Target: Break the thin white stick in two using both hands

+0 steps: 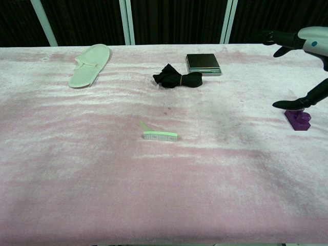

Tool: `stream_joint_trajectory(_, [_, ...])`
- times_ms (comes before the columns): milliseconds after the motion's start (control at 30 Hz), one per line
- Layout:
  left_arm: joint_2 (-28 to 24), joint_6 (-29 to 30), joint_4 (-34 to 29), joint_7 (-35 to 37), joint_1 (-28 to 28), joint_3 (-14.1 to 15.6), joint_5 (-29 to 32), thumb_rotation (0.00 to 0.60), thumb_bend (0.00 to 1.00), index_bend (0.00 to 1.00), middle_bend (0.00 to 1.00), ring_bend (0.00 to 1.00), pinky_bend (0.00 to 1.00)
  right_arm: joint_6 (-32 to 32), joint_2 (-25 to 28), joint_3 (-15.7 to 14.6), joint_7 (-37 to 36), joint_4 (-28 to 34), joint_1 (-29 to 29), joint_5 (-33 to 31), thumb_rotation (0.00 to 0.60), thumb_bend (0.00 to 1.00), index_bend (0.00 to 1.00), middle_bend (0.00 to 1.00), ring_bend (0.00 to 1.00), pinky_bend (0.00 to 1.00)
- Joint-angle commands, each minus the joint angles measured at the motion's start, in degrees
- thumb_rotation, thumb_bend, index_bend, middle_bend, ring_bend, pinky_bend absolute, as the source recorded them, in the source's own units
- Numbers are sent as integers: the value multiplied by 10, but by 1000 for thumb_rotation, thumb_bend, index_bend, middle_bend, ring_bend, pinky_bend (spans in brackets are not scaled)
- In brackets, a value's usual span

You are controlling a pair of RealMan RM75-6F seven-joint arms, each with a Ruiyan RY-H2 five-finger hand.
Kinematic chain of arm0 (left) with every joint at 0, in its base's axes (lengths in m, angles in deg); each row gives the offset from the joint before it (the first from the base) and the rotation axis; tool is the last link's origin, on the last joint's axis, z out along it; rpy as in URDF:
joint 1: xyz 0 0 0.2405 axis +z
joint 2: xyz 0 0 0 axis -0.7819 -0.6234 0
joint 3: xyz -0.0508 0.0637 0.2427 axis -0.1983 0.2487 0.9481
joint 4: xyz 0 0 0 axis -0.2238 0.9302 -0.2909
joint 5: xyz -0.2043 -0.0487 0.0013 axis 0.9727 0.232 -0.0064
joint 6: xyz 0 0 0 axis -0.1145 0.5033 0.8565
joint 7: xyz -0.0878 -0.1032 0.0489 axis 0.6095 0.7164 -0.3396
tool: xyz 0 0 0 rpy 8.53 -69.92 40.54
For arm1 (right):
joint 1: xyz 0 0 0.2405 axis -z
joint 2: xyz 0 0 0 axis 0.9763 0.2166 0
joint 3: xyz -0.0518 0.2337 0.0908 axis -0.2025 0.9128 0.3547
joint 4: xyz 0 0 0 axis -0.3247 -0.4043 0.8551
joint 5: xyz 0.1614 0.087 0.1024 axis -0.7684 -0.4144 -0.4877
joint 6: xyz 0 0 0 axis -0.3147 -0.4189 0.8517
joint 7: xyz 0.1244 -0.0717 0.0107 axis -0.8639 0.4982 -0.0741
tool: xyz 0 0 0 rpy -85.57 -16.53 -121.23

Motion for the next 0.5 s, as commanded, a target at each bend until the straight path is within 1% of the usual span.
stream_joint_trajectory(33, [0,-1,0,-2,0,1,-2,600,203,98,22,0,0,0,0,0,1,1,0,0,600,195,0,0,0,128])
stream_joint_trajectory(500, [-2,-6,0,-7,0,6,0,600,202,98,22,0,0,0,0,-1,0,1,-1,-4,600,195,0,0,0,128])
